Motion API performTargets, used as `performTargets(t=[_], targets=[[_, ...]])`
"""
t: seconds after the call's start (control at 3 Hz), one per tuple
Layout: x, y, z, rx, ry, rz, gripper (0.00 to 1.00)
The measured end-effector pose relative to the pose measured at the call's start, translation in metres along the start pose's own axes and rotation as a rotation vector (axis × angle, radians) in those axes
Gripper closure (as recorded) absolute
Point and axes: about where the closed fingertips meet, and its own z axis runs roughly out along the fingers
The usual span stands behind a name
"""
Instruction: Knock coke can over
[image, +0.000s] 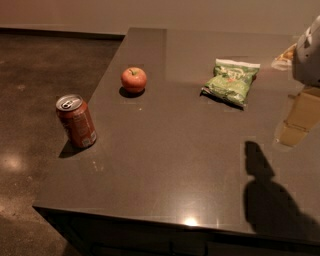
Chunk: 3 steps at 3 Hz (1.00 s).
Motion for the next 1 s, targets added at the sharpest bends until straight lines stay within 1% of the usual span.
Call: performTargets(t=[0.33, 0.67, 1.0], targets=[[-0.002, -0.001, 0.0, 0.004, -0.007, -0.002, 0.0], [-0.029, -0.007, 0.004, 0.011, -0.084, -0.015, 0.0], [-0.078, -0.013, 0.018, -0.002, -0.191, -0.044, 0.0]])
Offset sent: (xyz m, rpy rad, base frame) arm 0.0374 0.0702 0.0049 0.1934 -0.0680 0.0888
